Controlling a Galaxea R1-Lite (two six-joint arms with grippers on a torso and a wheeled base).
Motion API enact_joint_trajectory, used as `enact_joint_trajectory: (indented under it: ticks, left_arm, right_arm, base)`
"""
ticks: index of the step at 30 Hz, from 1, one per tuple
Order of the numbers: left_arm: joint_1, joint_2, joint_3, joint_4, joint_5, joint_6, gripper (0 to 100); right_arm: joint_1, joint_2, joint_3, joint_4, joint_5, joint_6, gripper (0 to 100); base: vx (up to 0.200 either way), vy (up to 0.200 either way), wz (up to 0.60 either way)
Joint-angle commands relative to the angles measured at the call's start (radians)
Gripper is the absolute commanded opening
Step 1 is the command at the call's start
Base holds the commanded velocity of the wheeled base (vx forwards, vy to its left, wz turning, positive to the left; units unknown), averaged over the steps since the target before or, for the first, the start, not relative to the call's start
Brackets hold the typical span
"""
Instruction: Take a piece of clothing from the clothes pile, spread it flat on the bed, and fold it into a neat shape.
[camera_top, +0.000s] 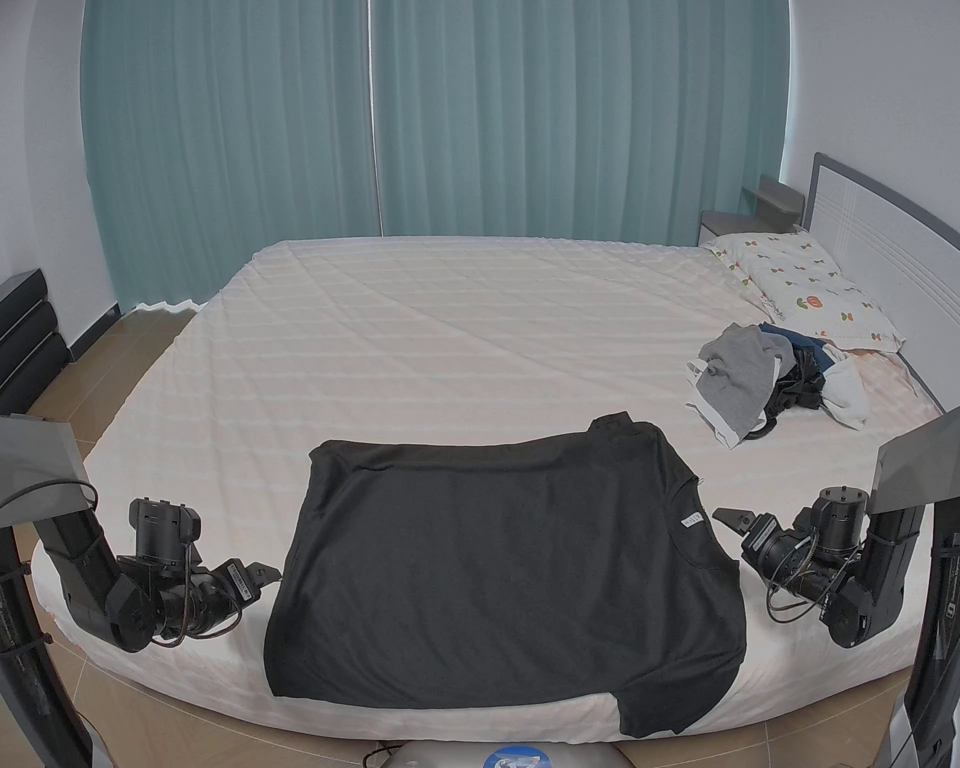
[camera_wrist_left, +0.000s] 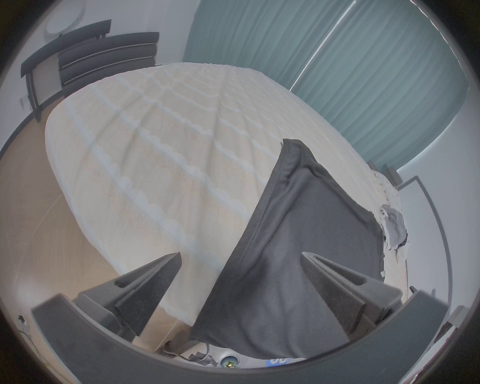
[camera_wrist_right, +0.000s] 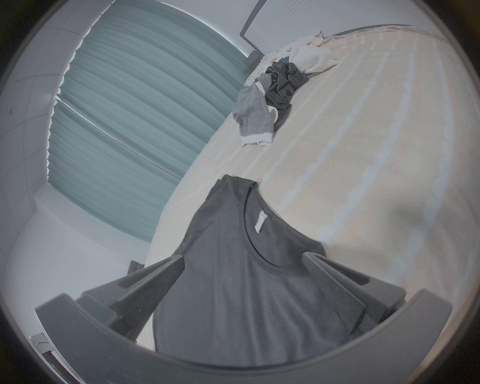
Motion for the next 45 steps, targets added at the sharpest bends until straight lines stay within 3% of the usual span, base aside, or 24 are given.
enact_joint_trajectory:
  ticks: [1,4,7,18,27,31,36,41,45]
  left_arm:
    - [-0.004,0.000,-0.024,0.000,-0.002,-0.034,100]
    - [-0.008,0.004,-0.024,-0.005,-0.004,-0.037,100]
    - [-0.010,0.006,-0.024,-0.008,-0.004,-0.035,100]
    - [-0.018,0.009,-0.015,-0.008,-0.007,-0.031,100]
    - [-0.016,0.011,-0.028,-0.009,-0.008,-0.037,100]
    - [-0.018,0.014,-0.054,-0.008,-0.007,-0.046,100]
    - [-0.025,0.011,-0.094,-0.008,0.002,-0.109,100]
    - [-0.047,0.011,-0.176,-0.001,0.002,-0.238,100]
    - [-0.067,0.018,-0.202,0.000,-0.005,-0.246,100]
  right_arm:
    - [0.007,0.034,-0.043,-0.025,0.001,0.055,100]
    - [0.006,0.028,-0.037,-0.025,0.009,0.133,100]
    - [0.001,0.018,-0.031,-0.025,0.021,0.156,100]
    - [-0.005,0.019,0.001,-0.023,0.024,0.156,100]
    - [-0.005,0.011,0.006,-0.025,0.023,0.155,100]
    - [-0.005,0.011,0.003,-0.025,0.023,0.153,100]
    - [-0.005,0.011,0.004,-0.025,0.023,0.151,100]
    - [-0.005,0.013,0.006,-0.025,0.023,0.151,100]
    - [-0.005,0.013,0.006,-0.025,0.023,0.151,100]
  base:
    - [0.200,0.000,0.00]
    - [0.133,0.000,0.00]
    - [0.000,0.000,0.00]
    - [0.000,0.000,0.00]
    - [0.000,0.200,0.00]
    - [0.000,0.000,0.00]
    - [0.000,0.000,0.00]
    - [0.080,0.000,0.00]
    - [0.200,0.000,0.00]
